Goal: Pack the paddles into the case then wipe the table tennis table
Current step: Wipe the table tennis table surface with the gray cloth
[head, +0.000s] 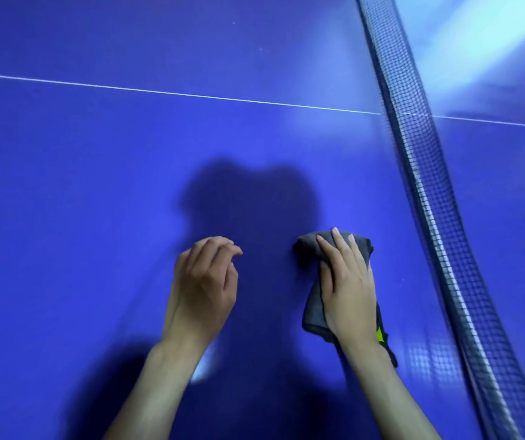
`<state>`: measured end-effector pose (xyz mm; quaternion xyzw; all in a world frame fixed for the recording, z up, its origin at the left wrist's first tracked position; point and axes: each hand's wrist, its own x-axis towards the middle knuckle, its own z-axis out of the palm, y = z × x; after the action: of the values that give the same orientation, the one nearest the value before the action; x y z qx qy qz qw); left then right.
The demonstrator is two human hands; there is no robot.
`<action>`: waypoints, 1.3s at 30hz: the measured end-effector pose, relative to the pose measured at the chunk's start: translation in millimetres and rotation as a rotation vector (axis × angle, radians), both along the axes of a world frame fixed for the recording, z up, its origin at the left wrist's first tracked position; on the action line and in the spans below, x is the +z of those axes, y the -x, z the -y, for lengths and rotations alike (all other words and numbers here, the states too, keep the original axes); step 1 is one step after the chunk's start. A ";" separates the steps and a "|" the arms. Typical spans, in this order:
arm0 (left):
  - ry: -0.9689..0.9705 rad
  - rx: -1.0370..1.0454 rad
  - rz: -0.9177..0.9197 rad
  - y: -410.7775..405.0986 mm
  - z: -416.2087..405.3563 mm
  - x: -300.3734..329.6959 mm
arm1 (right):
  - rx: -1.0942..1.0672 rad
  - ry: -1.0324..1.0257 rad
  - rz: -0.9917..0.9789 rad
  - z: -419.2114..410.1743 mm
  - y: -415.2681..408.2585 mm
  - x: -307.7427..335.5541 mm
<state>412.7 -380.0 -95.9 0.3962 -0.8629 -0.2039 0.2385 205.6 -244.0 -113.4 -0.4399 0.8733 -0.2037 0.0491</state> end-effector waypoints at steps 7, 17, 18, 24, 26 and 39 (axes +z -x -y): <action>-0.003 0.010 0.002 79.0 -29.0 -7.9 | -0.049 -0.010 0.044 -78.9 97.9 1.6; -0.062 0.025 0.124 87.1 -22.4 0.3 | -0.009 0.085 0.056 -50.4 175.5 -7.8; -0.067 0.034 0.126 84.8 -20.4 1.5 | -0.015 0.087 0.042 -41.6 182.1 -9.1; -0.074 0.099 0.119 54.6 -2.1 6.5 | -0.128 0.029 -0.047 7.7 157.8 -12.9; -0.076 0.113 0.113 38.9 5.4 7.7 | -0.107 0.060 -0.077 23.6 136.0 -16.5; -0.107 0.248 0.100 -113.6 79.2 13.1 | 0.026 0.131 -0.131 151.1 -66.2 -21.0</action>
<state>526.4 -459.2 -82.8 0.5215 -0.8060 -0.1989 0.1972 271.8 -395.1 -134.4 -0.4658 0.8536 -0.2308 -0.0343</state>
